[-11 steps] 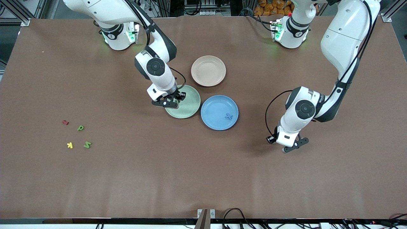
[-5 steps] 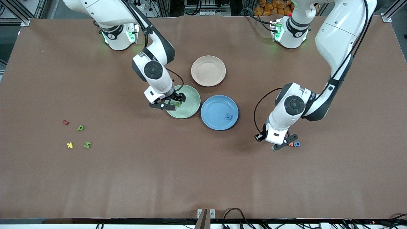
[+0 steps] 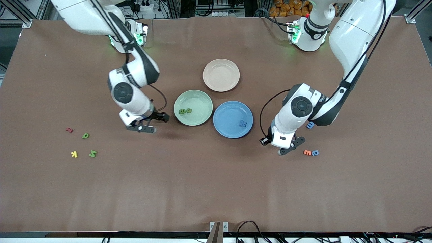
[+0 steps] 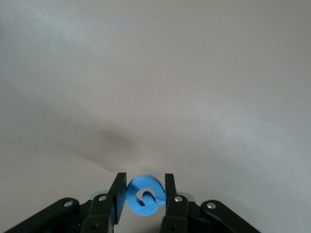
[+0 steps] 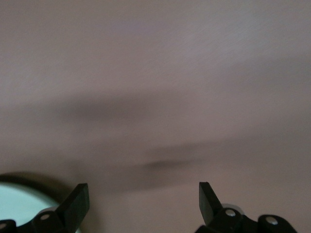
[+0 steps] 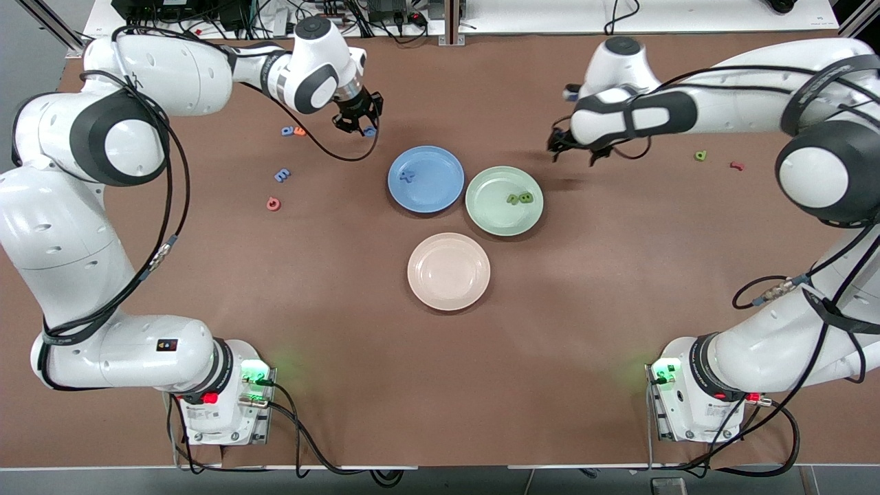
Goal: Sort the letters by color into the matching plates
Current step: 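Place the G on the blue plate while the right gripper returns to letters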
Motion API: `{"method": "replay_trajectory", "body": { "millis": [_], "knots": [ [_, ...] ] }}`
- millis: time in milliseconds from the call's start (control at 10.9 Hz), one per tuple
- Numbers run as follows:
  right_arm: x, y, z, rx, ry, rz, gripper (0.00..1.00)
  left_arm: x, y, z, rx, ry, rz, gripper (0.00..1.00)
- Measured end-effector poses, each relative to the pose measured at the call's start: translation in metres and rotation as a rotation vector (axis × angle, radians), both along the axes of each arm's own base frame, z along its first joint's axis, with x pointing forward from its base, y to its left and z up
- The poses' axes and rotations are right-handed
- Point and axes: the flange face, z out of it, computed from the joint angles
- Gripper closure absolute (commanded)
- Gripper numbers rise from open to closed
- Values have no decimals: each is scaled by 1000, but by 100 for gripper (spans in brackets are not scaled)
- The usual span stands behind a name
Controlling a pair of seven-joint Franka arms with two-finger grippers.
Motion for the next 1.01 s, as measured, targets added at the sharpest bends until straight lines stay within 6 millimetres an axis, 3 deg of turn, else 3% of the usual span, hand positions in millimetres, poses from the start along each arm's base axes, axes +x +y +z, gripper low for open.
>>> {"method": "replay_trajectory", "body": {
  "millis": [461, 1013],
  "knots": [
    [34, -133, 5, -38, -13, -9, 0, -29, -58, 5, -15, 7, -2, 100],
    [30, -289, -1, -66, 5, -62, 0, -61, -100, -5, -10, 41, 13, 100]
  ]
}}
